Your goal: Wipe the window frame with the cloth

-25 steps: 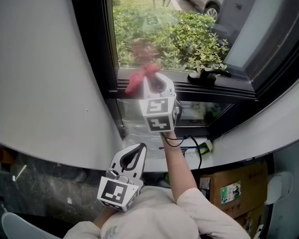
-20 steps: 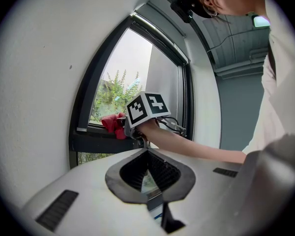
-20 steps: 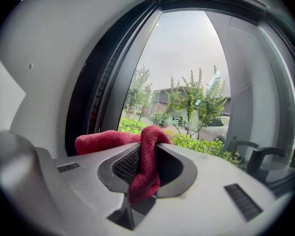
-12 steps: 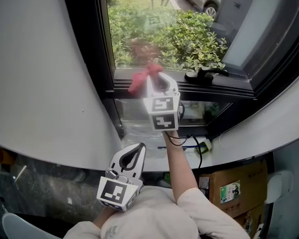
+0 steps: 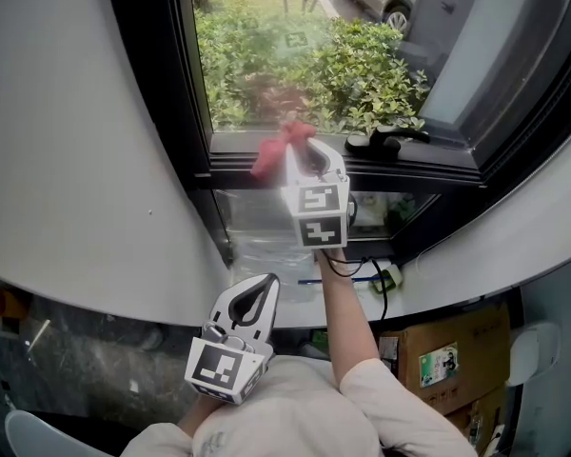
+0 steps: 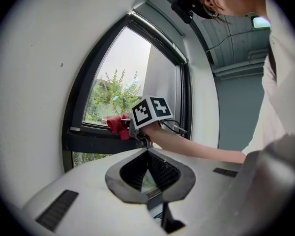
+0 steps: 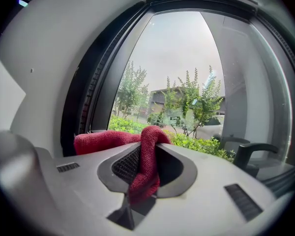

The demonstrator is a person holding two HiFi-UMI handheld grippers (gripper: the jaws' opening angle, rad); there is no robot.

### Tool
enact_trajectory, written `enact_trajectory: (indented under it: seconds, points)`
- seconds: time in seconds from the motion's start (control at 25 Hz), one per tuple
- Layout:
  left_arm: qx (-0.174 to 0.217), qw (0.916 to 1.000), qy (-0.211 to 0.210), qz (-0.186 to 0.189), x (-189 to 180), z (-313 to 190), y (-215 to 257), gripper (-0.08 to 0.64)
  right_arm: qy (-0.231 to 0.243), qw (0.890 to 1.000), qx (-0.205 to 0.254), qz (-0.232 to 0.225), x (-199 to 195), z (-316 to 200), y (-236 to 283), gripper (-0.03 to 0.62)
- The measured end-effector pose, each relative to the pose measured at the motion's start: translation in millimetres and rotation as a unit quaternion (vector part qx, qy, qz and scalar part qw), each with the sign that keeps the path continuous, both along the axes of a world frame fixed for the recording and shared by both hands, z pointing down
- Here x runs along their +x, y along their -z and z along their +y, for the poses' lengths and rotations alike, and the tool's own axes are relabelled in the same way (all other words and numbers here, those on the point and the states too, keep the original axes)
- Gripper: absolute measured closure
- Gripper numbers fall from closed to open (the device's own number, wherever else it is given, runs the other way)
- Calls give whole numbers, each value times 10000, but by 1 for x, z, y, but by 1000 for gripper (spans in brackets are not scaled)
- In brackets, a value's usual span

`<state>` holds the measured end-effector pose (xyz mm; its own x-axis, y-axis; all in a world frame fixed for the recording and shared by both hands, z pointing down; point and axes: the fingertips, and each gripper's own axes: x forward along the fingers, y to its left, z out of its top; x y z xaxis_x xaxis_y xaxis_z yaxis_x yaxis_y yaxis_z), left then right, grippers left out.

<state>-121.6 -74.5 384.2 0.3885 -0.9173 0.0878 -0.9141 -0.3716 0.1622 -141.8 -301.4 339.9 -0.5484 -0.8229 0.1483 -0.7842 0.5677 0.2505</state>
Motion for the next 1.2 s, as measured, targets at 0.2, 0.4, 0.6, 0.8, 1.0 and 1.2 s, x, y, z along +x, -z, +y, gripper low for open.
enact_trajectory:
  seconds: [0.2,0.4,0.6,0.8,1.0,1.2]
  points:
    - [-6,10000,-24,8,3,0,0,552,-53,10000,44,-35,8,-2,1,509]
    - [5,10000,-51,3,7,0,1,552,-77,9999,40,-54,15,-4,0,509]
    - [-2,10000,-61,6,8,-1,1,552,-122,9999,35,-49,21,-6,0,509]
    - [1,10000,-86,2,12,-1,2,552,-169,9998,31,-59,29,-8,0,509]
    - [3,10000,-68,10,14,0,2,552,-196,9998,25,-74,36,-10,0,509]
    - [12,10000,-40,37,13,1,3,552,-295,9995,39,-93,51,-16,-1,509]
